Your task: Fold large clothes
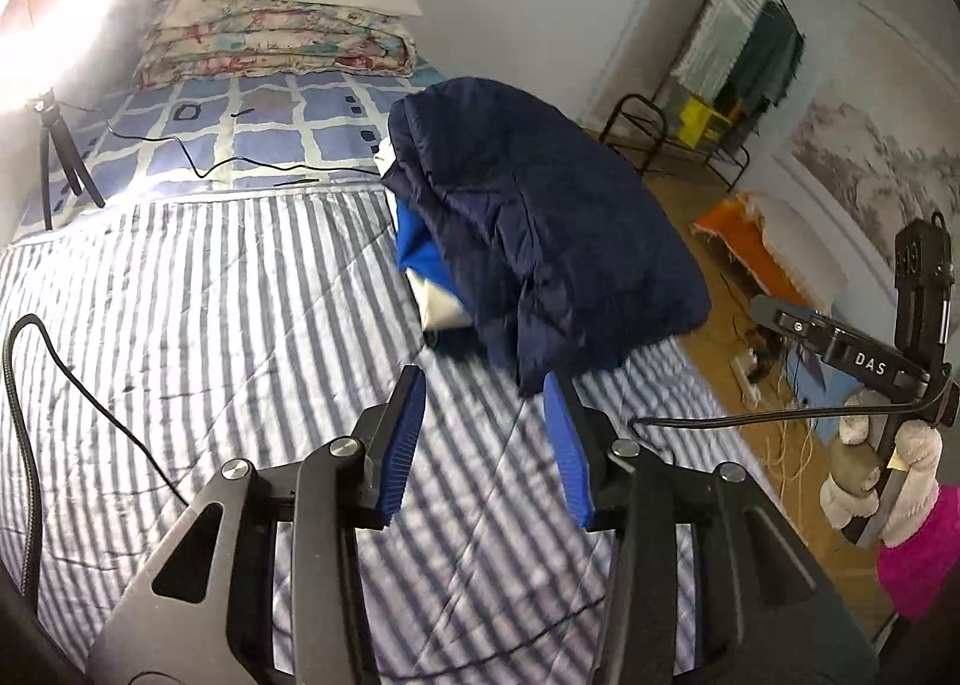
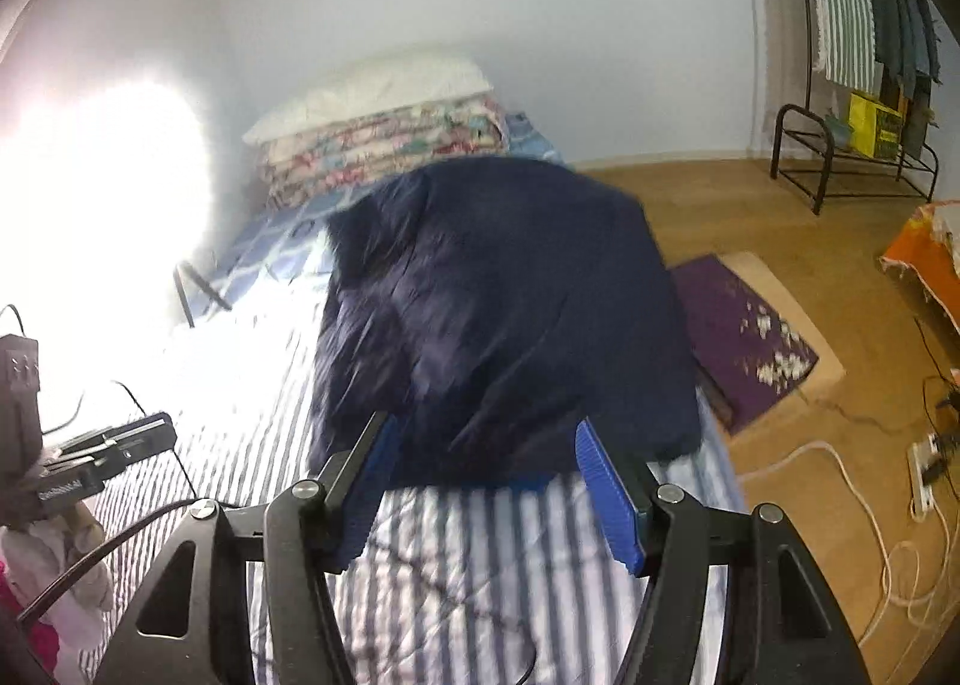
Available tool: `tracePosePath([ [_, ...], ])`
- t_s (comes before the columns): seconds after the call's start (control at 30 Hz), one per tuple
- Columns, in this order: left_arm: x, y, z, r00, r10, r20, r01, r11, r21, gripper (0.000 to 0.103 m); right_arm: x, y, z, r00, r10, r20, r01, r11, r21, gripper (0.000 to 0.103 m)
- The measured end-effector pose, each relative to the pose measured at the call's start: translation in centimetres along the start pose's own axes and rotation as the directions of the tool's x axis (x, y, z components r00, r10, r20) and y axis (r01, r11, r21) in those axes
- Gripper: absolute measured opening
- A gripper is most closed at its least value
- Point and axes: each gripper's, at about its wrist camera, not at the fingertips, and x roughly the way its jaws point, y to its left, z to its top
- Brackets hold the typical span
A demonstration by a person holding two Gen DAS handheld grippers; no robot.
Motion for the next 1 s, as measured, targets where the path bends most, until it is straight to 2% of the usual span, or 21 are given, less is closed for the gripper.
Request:
tracePosePath([
  [0.07,-0.7,0.4,-1.1,1.0,-0.005,0.008,0.005,1.0,0.018,0.056,-0.2,1.1,-1.2,1.0,-0.022,0.005,0.022,1.0,-0.007,0.064],
  [0.1,-1.0,0.5,-1.6,1.0,-0.002,0.017,0.001,1.0,0.03,0.058,-0.5,1.7,-1.9,0.999,-0.03,0.016,0.03,0.999,-0.011,0.065],
  [0.2,-1.4,1.2,-2.9,0.999,0.007,0.049,-0.01,0.999,0.047,0.059,-1.3,2.8,-3.6,0.996,-0.06,0.062,0.06,0.998,0.002,0.073],
  [0.3,-1.2,2.3,-3.9,0.998,0.002,0.068,-0.004,0.999,0.032,0.065,-1.4,3.4,-5.0,0.993,-0.067,0.098,0.065,0.998,0.023,0.081],
  [0.43,-0.9,3.2,-5.2,0.992,0.057,0.111,-0.063,0.996,0.056,0.067,-1.2,4.8,-6.8,0.986,-0.085,0.144,0.086,0.996,0.004,0.087],
  [0.57,-0.3,3.1,-6.1,0.993,0.075,0.094,-0.083,0.993,0.08,0.072,-1.1,6.2,-8.1,0.976,-0.116,0.185,0.122,0.992,-0.021,0.099],
  [0.63,-0.7,2.6,-6.7,0.989,0.1,0.11,-0.111,0.99,0.092,0.073,-1.3,6.7,-8.5,0.974,-0.125,0.191,0.132,0.991,-0.028,0.099],
  [0.73,-2.0,1.9,-7.2,0.985,0.114,0.131,-0.127,0.987,0.096,0.083,-2.2,7.2,-8.9,0.971,-0.114,0.209,0.123,0.992,-0.029,0.1],
  [0.87,-4.6,0.3,-7.7,0.976,0.137,0.169,-0.159,0.979,0.129,0.089,-4.4,8.1,-9.2,0.965,-0.113,0.238,0.125,0.992,-0.033,0.102],
  [1.0,-7.3,-1.6,-8.3,0.971,0.145,0.19,-0.173,0.974,0.143,0.091,-6.5,8.9,-9.3,0.965,-0.109,0.241,0.125,0.991,-0.055,0.102],
])
